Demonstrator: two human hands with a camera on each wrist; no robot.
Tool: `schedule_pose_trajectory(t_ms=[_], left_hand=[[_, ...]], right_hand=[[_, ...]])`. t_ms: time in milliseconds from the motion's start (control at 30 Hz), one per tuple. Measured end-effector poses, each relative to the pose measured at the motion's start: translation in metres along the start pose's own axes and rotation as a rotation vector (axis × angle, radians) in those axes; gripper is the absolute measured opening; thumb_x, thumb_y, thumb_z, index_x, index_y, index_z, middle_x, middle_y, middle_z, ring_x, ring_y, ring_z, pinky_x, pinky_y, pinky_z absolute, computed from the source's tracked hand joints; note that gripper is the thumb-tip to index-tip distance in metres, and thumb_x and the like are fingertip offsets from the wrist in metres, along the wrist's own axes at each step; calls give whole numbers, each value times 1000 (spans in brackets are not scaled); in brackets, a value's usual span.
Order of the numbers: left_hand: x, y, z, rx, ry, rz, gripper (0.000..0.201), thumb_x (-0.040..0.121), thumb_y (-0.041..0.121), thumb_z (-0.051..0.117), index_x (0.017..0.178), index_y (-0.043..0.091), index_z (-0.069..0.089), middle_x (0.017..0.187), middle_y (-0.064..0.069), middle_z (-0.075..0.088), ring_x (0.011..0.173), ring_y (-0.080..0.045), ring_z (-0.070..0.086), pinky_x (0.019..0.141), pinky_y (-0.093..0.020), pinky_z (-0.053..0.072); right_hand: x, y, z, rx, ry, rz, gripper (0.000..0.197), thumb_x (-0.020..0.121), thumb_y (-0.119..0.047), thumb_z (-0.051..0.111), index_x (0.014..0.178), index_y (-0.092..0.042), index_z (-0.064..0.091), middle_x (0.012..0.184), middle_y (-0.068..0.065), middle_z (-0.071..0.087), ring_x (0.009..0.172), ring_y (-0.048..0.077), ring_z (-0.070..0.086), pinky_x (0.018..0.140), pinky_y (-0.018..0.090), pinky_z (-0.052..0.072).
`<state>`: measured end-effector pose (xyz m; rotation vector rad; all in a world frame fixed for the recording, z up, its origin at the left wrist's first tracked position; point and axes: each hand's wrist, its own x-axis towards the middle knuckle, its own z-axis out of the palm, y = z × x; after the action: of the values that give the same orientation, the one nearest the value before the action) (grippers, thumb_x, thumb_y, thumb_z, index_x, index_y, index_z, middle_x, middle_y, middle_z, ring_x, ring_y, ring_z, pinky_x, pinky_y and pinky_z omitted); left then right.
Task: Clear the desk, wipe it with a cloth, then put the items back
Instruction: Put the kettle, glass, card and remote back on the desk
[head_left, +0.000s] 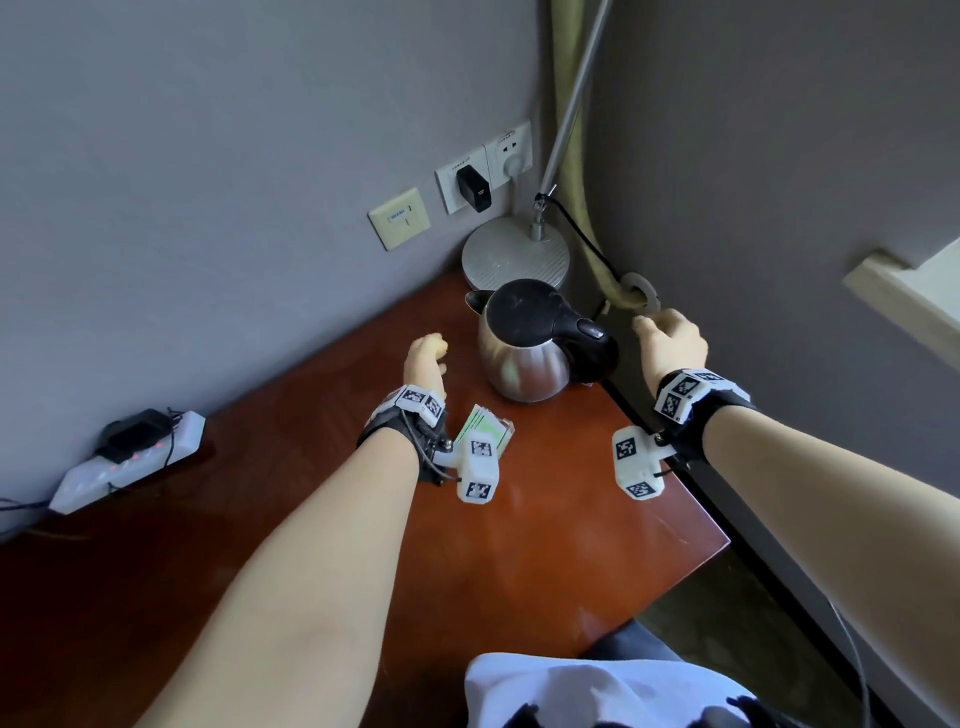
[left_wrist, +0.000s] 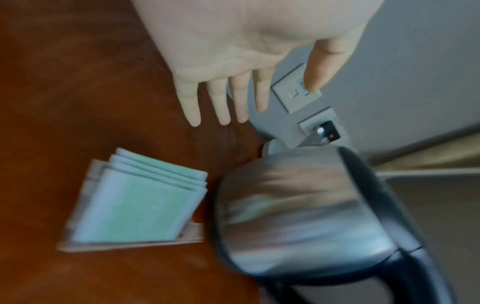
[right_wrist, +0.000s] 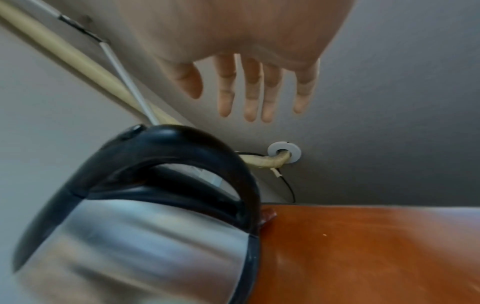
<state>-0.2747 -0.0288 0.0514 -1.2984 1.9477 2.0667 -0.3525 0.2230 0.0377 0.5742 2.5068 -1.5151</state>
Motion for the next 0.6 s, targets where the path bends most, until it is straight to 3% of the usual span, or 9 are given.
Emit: schedule_pose_trajectory(t_ms=[67,133,233,300,367,467,533,600], left_hand=[[-1,-21,-16,149,-14,13,34,74,36,56,106,26,62,119,1,61,109,-20,55,94,-42,41],[-7,-45,-27,283,-42,-5,53,63,34,62,115,24,64,122,-2,64,110,-20,58,97,-39,45],[-18,-71,-33,400,-101,-40,60,72,21,70,131,19,58,131,-4,59,118,-21,56,97,-29,40],[-21,-85,-33,532,-126,-39,68,74,18,73,138,21,50,137,-2,55,123,-20,52,100,-30,40],[-24,-96,-31,717,-117,2,80,70,23,79,142,23,43,136,-1,52,124,-21,51,101,-33,41],[-26,-106,-28,872,-81,72,87,68,34,83,142,23,39,130,-3,50,119,-24,53,95,-34,44],[-25,-111,-24,918,-59,93,82,70,36,83,138,22,40,126,-4,51,116,-26,55,91,-35,46],[-23,-114,-19,963,-28,99,71,71,34,82,129,20,45,121,-6,53,113,-28,56,87,-37,48]], right_hand=[[-4,12,-4,-100,36,55,26,90,-28,53,107,-16,67,108,12,67,107,32,59,87,34,44],[-14,27,-4,-186,21,124,25,86,-25,53,102,-15,69,103,14,69,99,34,62,83,33,48],[-37,49,14,-297,-122,153,24,76,-25,53,88,-16,71,88,14,71,83,34,66,81,37,56],[-51,62,37,-349,-259,110,25,71,-25,50,82,-20,72,83,12,72,81,34,69,80,41,58],[-69,63,60,-408,-369,31,23,76,-20,51,83,-24,73,89,10,74,89,34,69,84,40,57],[-85,55,91,-495,-464,-107,32,83,-12,54,108,-23,71,110,7,71,105,30,64,91,33,51],[-88,52,110,-550,-528,-201,30,86,-15,53,111,-19,69,110,8,69,104,33,63,82,30,49],[-87,50,123,-578,-564,-271,21,89,-21,51,101,-16,67,103,9,69,98,35,64,72,29,43]])
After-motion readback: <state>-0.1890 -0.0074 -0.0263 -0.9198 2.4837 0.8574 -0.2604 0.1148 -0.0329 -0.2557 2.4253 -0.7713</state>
